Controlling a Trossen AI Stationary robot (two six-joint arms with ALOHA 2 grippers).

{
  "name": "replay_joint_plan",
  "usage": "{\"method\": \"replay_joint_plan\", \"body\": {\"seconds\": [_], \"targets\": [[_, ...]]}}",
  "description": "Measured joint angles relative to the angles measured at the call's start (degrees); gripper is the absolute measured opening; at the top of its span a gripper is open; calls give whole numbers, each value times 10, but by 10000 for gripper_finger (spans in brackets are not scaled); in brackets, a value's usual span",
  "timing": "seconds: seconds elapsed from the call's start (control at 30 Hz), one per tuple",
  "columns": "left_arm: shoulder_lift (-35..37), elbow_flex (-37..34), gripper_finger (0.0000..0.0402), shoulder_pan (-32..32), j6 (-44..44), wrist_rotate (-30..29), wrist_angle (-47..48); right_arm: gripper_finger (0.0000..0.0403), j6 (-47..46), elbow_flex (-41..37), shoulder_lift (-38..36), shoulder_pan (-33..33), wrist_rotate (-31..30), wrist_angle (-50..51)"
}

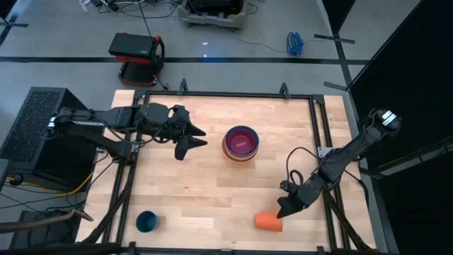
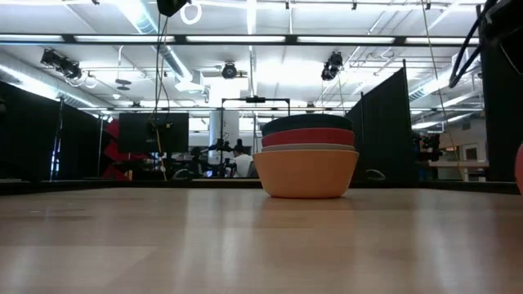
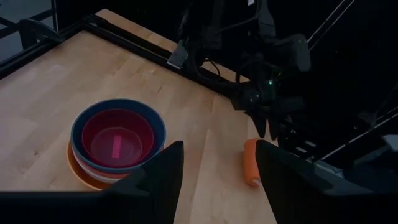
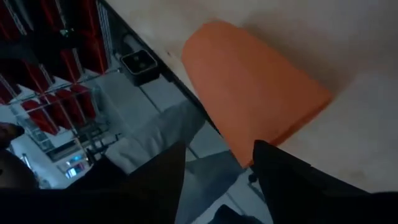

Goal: Nest bowls inside each other
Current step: Move the orange cup to the right side of the stacked bowls

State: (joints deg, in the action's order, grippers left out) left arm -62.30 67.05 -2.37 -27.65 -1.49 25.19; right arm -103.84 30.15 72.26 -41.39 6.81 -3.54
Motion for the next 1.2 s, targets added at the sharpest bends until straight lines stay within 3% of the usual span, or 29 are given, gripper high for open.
{"method": "replay_joint_plan", "body": {"seconds": [0.4,0.57,1.2], "targets": [[0,0,188,0,-7,0,0,177,-59,-5,88,-56,-11,-133],[0,0,188,0,-7,0,0,182,-69,-5,93,-68,-24,-142],[-38,0,188,-40,-28,35,40,177,37,-4,92,3,-41,-141]]}}
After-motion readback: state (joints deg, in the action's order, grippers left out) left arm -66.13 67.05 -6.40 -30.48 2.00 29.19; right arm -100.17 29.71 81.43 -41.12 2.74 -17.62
